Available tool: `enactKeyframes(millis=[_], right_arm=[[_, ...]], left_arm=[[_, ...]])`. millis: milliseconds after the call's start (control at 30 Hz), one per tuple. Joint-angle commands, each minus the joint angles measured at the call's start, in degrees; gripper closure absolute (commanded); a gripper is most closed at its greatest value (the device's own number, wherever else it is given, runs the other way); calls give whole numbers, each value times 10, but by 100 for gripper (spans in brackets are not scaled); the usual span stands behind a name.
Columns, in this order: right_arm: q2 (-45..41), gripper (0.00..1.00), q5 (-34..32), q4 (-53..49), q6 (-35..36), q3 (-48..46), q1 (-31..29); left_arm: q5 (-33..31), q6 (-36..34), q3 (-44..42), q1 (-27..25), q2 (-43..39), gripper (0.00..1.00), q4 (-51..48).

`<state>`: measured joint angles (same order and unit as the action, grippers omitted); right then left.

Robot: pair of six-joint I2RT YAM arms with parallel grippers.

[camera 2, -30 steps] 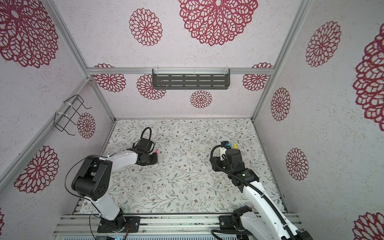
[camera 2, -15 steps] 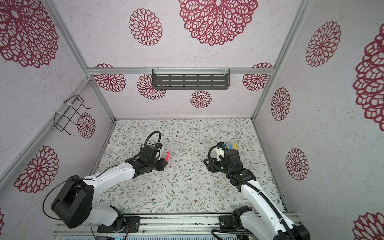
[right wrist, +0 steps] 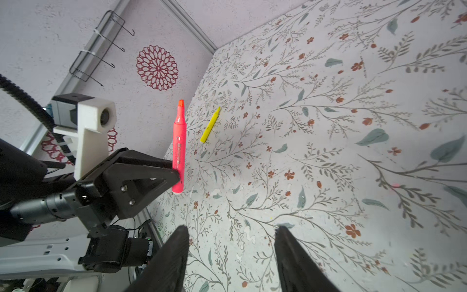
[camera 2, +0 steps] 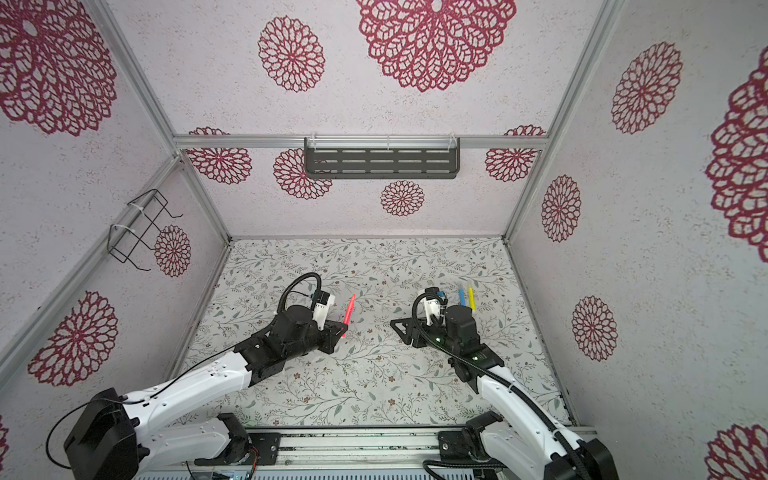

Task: Insert the pens into the pen caps
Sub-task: 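Hold the pink highlighter upright with the left gripper while the right gripper approaches its tip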

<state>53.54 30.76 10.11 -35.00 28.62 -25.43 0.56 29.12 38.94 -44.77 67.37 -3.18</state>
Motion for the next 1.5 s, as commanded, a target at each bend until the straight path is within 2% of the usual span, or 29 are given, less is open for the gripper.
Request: enactKeyframes(millis=[0,367,1000,1233,1467], right_arm=[[8,42,9,83,-28,10,-20],[84,42,1,149,-41,36,-96],[185,45,11,215,-59,90,-154],[203,51,15,219,-60,104,-157],[209,65,18,218,-61,110,-158]], left_arm=[[-26,7,-10,-20,-17,95,25],[-56,23,-47,-69,-59,95,67],[-73,24,-66,-103,-64,96,101],[-70,21,-66,-104,-63,96,105],[-62,18,-63,-103,-55,96,109]])
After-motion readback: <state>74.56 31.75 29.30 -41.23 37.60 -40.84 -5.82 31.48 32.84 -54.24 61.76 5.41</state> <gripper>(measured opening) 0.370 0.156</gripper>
